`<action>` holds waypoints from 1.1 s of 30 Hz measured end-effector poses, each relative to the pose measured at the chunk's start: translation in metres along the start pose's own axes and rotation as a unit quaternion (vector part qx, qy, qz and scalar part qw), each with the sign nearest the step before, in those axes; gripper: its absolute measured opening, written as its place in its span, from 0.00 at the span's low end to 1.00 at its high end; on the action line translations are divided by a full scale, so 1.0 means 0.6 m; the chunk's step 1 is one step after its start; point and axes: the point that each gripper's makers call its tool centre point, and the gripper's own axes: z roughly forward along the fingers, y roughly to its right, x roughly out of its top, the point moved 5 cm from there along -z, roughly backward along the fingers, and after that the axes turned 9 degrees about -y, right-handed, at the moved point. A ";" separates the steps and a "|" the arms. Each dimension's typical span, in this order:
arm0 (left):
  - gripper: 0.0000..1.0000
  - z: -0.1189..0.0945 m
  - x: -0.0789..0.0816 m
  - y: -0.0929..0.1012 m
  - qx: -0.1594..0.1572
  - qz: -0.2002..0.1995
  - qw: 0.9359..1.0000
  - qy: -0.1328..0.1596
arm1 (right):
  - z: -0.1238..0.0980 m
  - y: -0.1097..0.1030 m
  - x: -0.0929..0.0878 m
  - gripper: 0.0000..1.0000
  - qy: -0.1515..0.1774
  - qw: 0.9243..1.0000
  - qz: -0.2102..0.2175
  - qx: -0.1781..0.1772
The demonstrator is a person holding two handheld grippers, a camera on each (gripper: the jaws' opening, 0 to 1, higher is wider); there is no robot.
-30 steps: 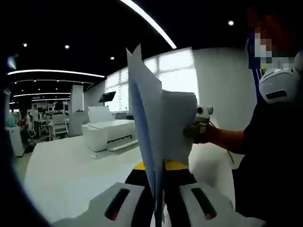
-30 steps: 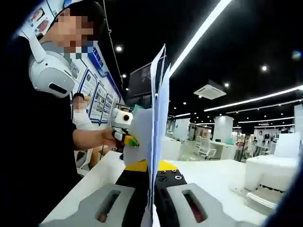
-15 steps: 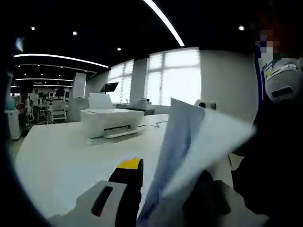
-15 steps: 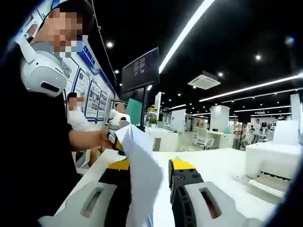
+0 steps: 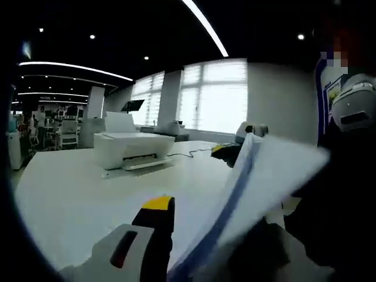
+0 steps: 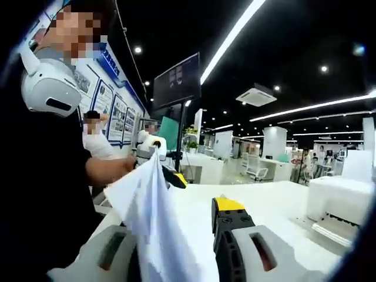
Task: Organize the stack of printing papers by aligning and flattening the scattered papers on the table
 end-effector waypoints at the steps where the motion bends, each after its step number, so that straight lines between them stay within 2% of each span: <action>1: 0.38 0.002 0.002 0.001 0.000 -0.001 1.000 0.000 | 0.003 0.001 0.004 0.29 -0.002 1.000 0.000 0.000; 7: 0.36 0.004 0.005 0.001 0.006 -0.014 1.000 0.002 | 0.010 0.004 0.008 0.27 -0.002 1.000 0.007 -0.004; 10: 0.33 0.002 0.004 0.001 0.006 -0.020 1.000 0.001 | 0.008 0.007 0.005 0.21 -0.005 1.000 0.008 -0.005; 14: 0.23 0.000 0.002 0.001 0.008 -0.008 1.000 -0.002 | 0.003 0.010 -0.002 0.14 -0.013 1.000 0.007 -0.006; 16: 0.13 -0.001 0.001 0.001 0.007 -0.002 1.000 -0.002 | -0.001 0.013 -0.004 0.10 -0.013 1.000 0.008 -0.007; 19: 0.08 0.001 0.002 0.003 0.005 0.011 1.000 -0.001 | -0.010 0.019 -0.007 0.00 -0.009 1.000 0.008 -0.010; 24: 0.07 0.001 0.011 0.008 0.004 0.023 1.000 -0.004 | -0.014 0.018 -0.003 0.00 -0.004 1.000 0.010 -0.010; 29: 0.07 -0.012 0.034 0.014 0.001 0.024 1.000 0.000 | -0.012 0.011 0.027 0.00 0.003 1.000 0.006 -0.002; 33: 0.07 -0.025 0.038 0.021 -0.021 -0.030 0.999 -0.012 | -0.007 0.004 0.040 0.00 0.005 0.997 0.078 0.025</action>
